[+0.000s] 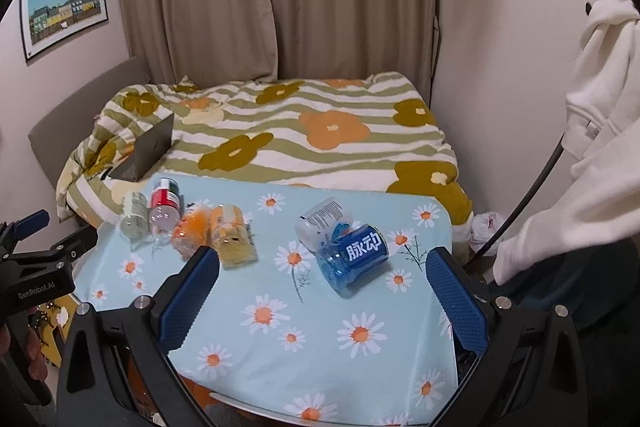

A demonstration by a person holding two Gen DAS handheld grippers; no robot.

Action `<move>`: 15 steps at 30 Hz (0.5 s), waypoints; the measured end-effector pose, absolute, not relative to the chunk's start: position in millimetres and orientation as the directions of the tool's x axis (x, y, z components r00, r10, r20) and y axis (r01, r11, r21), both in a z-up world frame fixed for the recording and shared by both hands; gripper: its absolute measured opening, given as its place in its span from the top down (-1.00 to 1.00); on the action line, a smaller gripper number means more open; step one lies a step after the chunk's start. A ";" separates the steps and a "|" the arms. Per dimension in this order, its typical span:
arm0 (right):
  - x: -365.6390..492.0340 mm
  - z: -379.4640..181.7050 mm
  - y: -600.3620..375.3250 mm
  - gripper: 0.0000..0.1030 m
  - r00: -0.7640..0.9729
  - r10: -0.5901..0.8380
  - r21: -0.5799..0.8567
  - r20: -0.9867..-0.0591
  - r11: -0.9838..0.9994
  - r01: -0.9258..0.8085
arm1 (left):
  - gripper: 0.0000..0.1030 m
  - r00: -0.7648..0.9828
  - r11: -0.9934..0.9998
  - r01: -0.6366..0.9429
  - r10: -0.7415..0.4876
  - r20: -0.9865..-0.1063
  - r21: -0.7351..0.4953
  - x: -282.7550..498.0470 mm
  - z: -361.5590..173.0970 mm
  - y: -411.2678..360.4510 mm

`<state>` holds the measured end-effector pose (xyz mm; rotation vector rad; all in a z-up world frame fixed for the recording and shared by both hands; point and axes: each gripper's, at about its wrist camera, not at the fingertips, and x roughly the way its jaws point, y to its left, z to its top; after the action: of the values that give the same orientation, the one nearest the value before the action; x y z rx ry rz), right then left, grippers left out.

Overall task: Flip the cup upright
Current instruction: 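Move the left tool toward the clear printed cup lying on its side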

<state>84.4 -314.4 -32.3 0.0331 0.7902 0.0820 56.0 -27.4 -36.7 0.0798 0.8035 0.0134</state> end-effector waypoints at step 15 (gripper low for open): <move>148.8 -81.3 -324.5 -1.00 0.617 0.001 0.082 -0.787 0.991 0.102 | -1.00 0.492 0.982 0.182 -0.132 -0.861 -0.047 168.7 -119.7 -76.9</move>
<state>148.8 -324.5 -81.3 0.1232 0.9041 -0.0582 168.7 -76.9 -119.7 0.0519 1.0395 -0.1906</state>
